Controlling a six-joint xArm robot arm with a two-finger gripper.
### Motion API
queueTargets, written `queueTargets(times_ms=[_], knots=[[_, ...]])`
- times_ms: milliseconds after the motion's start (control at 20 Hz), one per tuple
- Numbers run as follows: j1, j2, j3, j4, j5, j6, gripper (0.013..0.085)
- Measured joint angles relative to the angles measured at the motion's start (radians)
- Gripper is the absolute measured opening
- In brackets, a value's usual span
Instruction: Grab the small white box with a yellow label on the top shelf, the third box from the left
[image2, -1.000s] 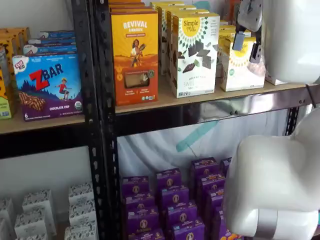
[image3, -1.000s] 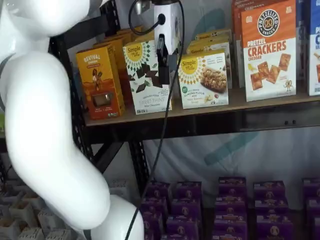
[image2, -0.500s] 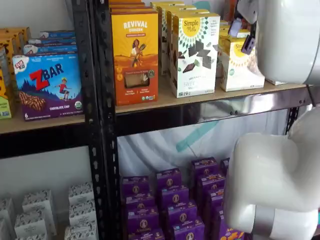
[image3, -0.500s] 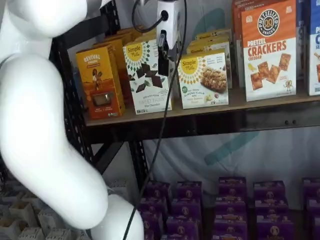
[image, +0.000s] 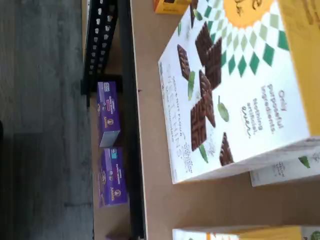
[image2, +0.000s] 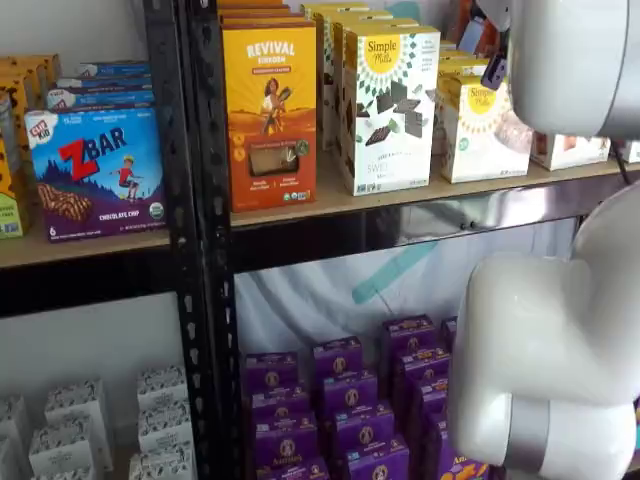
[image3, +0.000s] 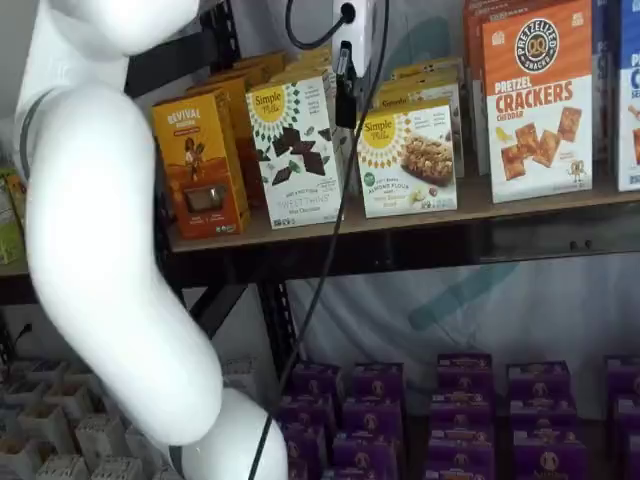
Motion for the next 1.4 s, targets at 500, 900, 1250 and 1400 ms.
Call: queueTargets(times_ms=[500, 900, 1250, 1400], knots=[[0.044, 0.126, -0.121, -0.079, 0.044, 0.020, 0.0850], [0.077, 0.147, -0.122, -0.131, 0.026, 0.032, 0.0850], [0.101, 0.150, -0.107, -0.175, 0.019, 0.040, 0.0850], [0.108, 0.155, -0.108, -0.186, 0.024, 0.044, 0.0850]])
